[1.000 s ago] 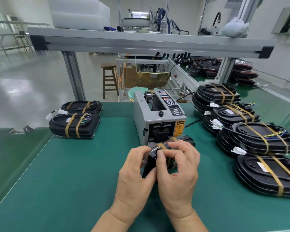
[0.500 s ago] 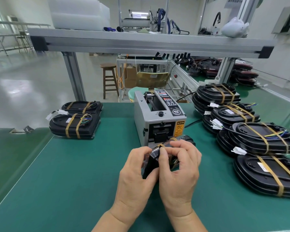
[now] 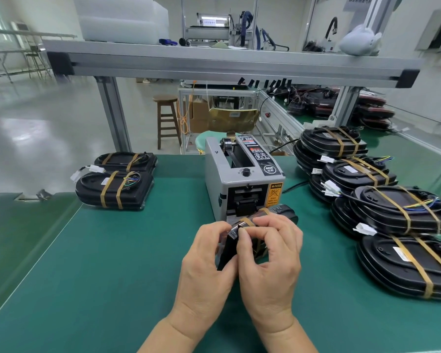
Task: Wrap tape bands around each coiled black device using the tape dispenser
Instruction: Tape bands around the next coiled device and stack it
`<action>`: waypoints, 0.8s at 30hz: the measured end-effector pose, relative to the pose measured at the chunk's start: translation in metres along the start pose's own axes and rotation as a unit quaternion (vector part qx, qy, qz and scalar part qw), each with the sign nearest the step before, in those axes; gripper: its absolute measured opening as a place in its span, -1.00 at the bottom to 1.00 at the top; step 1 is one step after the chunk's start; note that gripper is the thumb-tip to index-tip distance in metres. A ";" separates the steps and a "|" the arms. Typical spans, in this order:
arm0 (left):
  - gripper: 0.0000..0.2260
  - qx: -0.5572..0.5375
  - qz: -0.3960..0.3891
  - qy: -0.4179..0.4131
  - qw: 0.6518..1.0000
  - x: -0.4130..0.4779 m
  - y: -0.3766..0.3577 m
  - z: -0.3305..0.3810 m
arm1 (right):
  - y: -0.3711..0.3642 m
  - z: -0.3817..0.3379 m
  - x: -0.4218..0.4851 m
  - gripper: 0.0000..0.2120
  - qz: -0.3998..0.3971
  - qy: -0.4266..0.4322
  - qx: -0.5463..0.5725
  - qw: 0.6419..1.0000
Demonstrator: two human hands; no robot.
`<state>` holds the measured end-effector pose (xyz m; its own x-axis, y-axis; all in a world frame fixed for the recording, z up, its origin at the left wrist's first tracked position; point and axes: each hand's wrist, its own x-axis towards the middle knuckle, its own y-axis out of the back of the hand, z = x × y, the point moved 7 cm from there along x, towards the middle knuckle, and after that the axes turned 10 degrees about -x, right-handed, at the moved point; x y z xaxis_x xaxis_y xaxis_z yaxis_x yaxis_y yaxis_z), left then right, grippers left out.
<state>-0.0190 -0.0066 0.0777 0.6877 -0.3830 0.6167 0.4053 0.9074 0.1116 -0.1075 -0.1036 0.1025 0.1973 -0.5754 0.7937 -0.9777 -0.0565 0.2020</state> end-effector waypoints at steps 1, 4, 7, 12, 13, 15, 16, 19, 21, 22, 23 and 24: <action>-0.69 0.001 -0.001 0.000 1.000 0.000 0.000 0.001 | 0.000 0.000 0.000 -0.91 -0.002 0.004 0.000 1.000; -0.70 0.002 -0.001 0.002 1.000 0.000 0.000 0.002 | -0.001 0.001 0.001 -0.95 -0.017 0.022 0.001 1.000; -0.71 0.009 0.001 0.005 1.000 -0.001 0.001 0.001 | 0.000 0.001 0.002 -0.96 -0.029 0.037 0.000 0.999; -0.68 0.006 -0.002 0.009 1.000 -0.001 0.002 0.001 | 0.002 0.001 0.005 -0.94 -0.049 0.062 0.011 0.997; -0.67 0.007 -0.003 0.009 1.000 -0.001 0.002 0.001 | 0.003 0.001 0.005 -0.94 -0.056 0.067 0.011 0.996; -0.67 0.009 -0.003 0.008 1.000 -0.001 0.002 0.001 | 0.003 0.001 0.007 -0.95 -0.071 0.079 0.010 0.994; -0.66 0.011 -0.004 0.008 1.000 -0.001 0.001 0.001 | 0.003 0.002 0.007 -0.95 -0.077 0.085 0.010 0.993; -0.67 0.011 -0.007 0.008 1.000 0.000 0.000 0.002 | 0.003 0.001 0.009 -0.95 -0.094 0.105 0.015 0.990; -0.69 0.009 -0.007 0.010 1.000 0.000 0.000 0.001 | 0.003 0.001 0.008 -0.94 -0.104 0.118 0.017 0.987; -0.69 0.008 -0.008 0.012 1.000 -0.001 0.000 0.001 | 0.003 0.001 0.007 -0.94 -0.106 0.121 0.018 0.987; -0.68 0.007 -0.011 0.013 1.000 -0.001 0.000 0.000 | 0.004 0.002 0.007 -0.93 -0.108 0.121 0.020 0.987; -0.67 0.008 -0.014 0.014 1.000 -0.001 -0.001 0.000 | 0.004 0.003 0.007 -0.92 -0.107 0.119 0.022 0.987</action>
<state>-0.0200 -0.0069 0.0774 0.6933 -0.4123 0.5911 0.4141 0.8992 0.1414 -0.1106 -0.1101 0.1071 0.4063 -0.3395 0.8483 -0.9127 -0.1945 0.3593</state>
